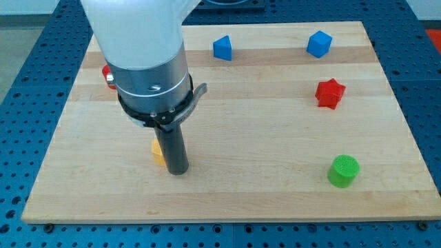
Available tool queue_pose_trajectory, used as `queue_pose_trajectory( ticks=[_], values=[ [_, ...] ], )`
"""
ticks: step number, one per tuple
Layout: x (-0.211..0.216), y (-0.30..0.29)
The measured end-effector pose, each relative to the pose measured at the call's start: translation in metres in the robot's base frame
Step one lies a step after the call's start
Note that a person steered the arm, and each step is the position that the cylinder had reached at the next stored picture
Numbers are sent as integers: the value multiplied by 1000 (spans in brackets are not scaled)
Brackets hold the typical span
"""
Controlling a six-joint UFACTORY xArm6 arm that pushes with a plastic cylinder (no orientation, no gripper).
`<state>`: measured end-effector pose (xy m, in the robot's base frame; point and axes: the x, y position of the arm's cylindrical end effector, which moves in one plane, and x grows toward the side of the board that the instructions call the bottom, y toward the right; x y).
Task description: Place the yellow heart parallel to the red circle
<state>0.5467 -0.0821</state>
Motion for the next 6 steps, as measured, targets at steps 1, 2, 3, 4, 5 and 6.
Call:
queue_pose_trajectory(
  ticks=[1, 2, 3, 4, 5, 6],
  values=[
    [-1, 0],
    [-13, -2],
    [-80, -13],
    [-159, -27],
    [-210, -34],
    [-210, -34]
  ],
)
